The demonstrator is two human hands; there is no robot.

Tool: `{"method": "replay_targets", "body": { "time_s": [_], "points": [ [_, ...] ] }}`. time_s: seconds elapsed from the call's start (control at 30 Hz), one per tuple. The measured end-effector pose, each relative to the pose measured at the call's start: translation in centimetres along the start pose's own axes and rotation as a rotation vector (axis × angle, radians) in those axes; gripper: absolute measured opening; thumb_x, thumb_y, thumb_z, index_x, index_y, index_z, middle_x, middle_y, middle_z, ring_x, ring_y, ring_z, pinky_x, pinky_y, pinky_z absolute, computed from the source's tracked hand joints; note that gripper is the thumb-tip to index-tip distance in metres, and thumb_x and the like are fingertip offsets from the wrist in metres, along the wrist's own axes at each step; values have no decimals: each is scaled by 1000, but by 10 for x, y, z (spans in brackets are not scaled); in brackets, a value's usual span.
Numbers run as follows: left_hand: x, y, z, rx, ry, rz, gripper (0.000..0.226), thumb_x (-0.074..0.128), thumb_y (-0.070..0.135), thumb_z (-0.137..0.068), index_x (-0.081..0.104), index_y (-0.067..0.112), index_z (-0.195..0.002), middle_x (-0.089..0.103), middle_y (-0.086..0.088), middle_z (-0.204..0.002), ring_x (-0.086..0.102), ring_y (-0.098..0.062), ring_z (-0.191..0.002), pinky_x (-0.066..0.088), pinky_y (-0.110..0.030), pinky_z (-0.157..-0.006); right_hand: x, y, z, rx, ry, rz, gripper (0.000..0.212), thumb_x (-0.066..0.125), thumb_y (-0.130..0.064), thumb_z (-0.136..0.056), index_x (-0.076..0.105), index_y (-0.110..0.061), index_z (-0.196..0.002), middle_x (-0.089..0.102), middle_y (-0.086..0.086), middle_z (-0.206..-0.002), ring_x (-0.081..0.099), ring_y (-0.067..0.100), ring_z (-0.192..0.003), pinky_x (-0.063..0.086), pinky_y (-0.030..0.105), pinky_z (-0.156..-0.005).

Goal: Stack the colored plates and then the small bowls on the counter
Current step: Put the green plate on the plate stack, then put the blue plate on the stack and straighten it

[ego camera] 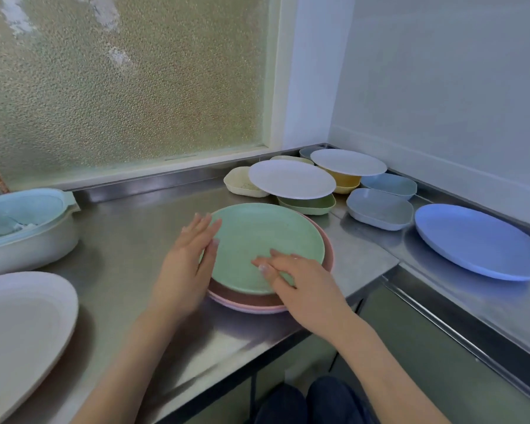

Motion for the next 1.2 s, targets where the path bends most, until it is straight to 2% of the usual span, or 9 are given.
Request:
{"method": "replay_targets", "body": {
  "time_s": [0.1,0.23,0.37,0.47,0.63,0.9,1.0,1.07,1.2],
  "points": [
    [23,60,-12,167,-98,-69,43,38,23,-93,55,18,-132,51,-8,-140,40,-18,-136,15,-20,-112,-39,36,11,72,282,8,32,40,-36,-98,63,-29,-119,61,-11,-127,48,7,-125,26,27,-110],
    [95,148,-31,429,-273,-103,41,43,15,-95,51,20,-135,54,-5,-138,41,-19,-134,20,-25,-113,-95,107,35,332,547,228,30,49,-23,-95,59,-24,-123,61,0,-128,40,18,-133,17,48,-114],
    [175,201,-38,487,-517,-114,42,44,14,-94,49,18,-136,48,-5,-143,38,-22,-135,25,-36,-112,-132,172,62,699,551,371,42,48,-23,-94,45,-23,-135,50,0,-140,20,14,-142,6,58,-111],
    [212,224,-37,511,-605,-134,45,44,11,-93,46,14,-137,44,-7,-145,36,-22,-135,26,-35,-109,-138,200,72,800,524,374,39,49,-17,-92,49,-26,-131,56,0,-131,27,16,-139,3,64,-109],
    [253,229,-45,389,-704,-97,49,43,15,-94,40,21,-142,27,-5,-156,31,-22,-140,29,-39,-111,-142,210,72,806,612,332,30,47,-13,-89,64,-27,-109,68,3,-99,53,26,-110,5,63,-107],
    [276,217,-40,271,-712,55,55,47,4,-88,41,20,-141,57,-11,-128,53,-31,-110,45,-36,-84,-142,221,72,805,728,263,38,43,-1,-87,70,-24,-100,66,9,-93,48,31,-101,30,41,-85],
    [275,211,-41,156,-695,141,53,46,15,-95,32,23,-146,57,-15,-127,54,-31,-114,44,-37,-92,-147,220,77,737,805,201,42,38,8,-82,70,-16,-96,61,9,-84,46,33,-97,32,42,-82],
    [265,212,-45,86,-653,242,48,41,23,-99,31,25,-146,54,-11,-135,52,-26,-121,41,-35,-99,-147,216,80,662,873,170,44,40,10,-83,70,-13,-107,67,10,-91,46,33,-99,36,43,-83],
    [224,209,-59,-4,-450,331,43,33,32,-101,37,22,-143,58,-9,-128,55,-24,-112,41,-31,-91,-133,187,82,368,943,53,35,50,10,-84,69,-5,-109,72,12,-93,51,30,-93,42,33,-82]
  ]
}}
Point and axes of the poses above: each hand's wrist, its own z-axis away from the middle knuckle, its own x-axis out of the palm, y = z × x, the point moved 4 cm from there along -z, towards the middle knuckle
